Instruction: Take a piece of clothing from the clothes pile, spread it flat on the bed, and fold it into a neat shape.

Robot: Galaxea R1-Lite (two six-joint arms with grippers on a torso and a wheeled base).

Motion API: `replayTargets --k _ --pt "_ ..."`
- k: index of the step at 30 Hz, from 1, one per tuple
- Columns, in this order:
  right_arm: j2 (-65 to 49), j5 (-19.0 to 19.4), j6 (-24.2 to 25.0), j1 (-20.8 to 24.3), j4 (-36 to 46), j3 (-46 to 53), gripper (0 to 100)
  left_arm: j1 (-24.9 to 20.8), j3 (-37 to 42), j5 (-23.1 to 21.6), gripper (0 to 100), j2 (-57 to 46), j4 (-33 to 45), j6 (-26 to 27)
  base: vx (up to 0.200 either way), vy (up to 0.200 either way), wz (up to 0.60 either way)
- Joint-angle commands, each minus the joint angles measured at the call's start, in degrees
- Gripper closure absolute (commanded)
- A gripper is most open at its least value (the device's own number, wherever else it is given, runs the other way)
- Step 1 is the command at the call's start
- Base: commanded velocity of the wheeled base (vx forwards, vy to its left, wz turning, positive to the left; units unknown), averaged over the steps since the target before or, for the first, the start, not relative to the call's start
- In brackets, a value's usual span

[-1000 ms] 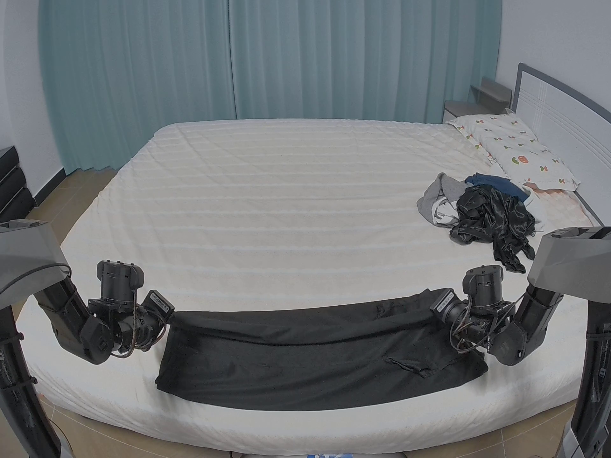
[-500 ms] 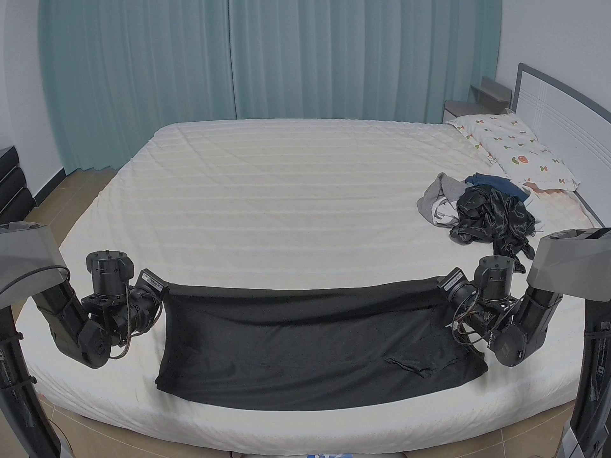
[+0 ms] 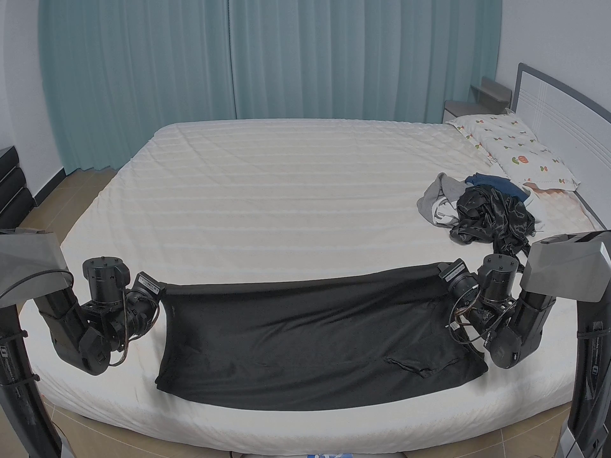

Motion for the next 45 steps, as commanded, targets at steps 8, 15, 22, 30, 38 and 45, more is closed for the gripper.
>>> replayTargets --k 8,15,22,30,38,45 --pt "2.3 0.6 -0.2 -0.5 -1.4 -2.3 100 0.1 0.0 0.2 100 -0.1 -0.2 -0.1 0.000 0.000 0.00" --pt "3.1 1.9 -1.1 -0.6 -1.4 -1.9 100 0.4 2.0 -0.4 100 0.1 -5.4 0.0 0.000 0.000 0.00" --pt "3.8 1.9 -1.5 -1.0 -1.5 -2.2 100 0.6 3.7 -0.4 100 0.7 -11.2 0.3 0.000 0.000 0.00" --pt "3.0 2.4 -2.3 -1.0 -1.4 -0.4 100 0.4 4.3 -0.8 100 1.8 -11.2 2.2 0.000 0.000 0.00" --pt "1.5 5.5 -7.0 -1.0 -1.4 7.0 100 0.6 8.5 -4.2 100 1.8 -11.2 7.4 0.000 0.000 0.00" --pt "2.3 7.1 -11.7 -0.9 -1.4 11.6 100 0.5 12.0 -6.0 100 2.9 -11.2 14.3 0.000 0.000 0.00"
